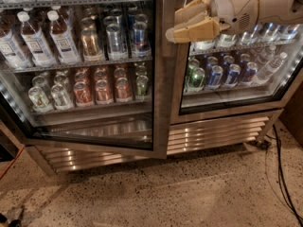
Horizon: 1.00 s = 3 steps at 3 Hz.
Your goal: Open left fridge door
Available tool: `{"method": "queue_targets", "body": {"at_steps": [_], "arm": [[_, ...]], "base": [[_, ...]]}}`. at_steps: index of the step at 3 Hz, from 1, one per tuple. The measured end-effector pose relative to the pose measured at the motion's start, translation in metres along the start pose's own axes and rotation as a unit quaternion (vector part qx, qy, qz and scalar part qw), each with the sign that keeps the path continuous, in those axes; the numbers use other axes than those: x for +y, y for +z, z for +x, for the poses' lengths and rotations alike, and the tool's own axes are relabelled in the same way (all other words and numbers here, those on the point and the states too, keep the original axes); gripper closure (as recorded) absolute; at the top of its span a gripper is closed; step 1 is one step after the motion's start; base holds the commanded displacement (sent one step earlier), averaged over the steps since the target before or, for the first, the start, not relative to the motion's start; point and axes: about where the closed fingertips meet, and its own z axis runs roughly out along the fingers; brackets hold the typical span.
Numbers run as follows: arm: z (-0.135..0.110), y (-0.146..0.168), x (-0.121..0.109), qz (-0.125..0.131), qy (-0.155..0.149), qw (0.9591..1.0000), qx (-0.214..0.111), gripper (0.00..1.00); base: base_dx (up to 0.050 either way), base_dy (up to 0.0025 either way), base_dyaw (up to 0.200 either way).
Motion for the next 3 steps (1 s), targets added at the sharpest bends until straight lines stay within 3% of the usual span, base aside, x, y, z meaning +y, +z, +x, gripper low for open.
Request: {"method": "queue_targets", "body": {"at_steps": [1, 2, 3], "arm": [[0.000, -0.001, 0.001, 0.000, 0.000, 1.0000, 0.000, 0.11], [-0.020, -0.063, 0.001, 0.088, -0.001, 0.9949, 0.049, 0.00], [-0.052, -0.144, 0.017, 0.217, -0.021, 0.9711, 0.097, 0.19]], "base": [[0.000, 0.00000, 0.000], [0.000, 0.00000, 0.000], [0.000, 0.00000, 0.000]]}}
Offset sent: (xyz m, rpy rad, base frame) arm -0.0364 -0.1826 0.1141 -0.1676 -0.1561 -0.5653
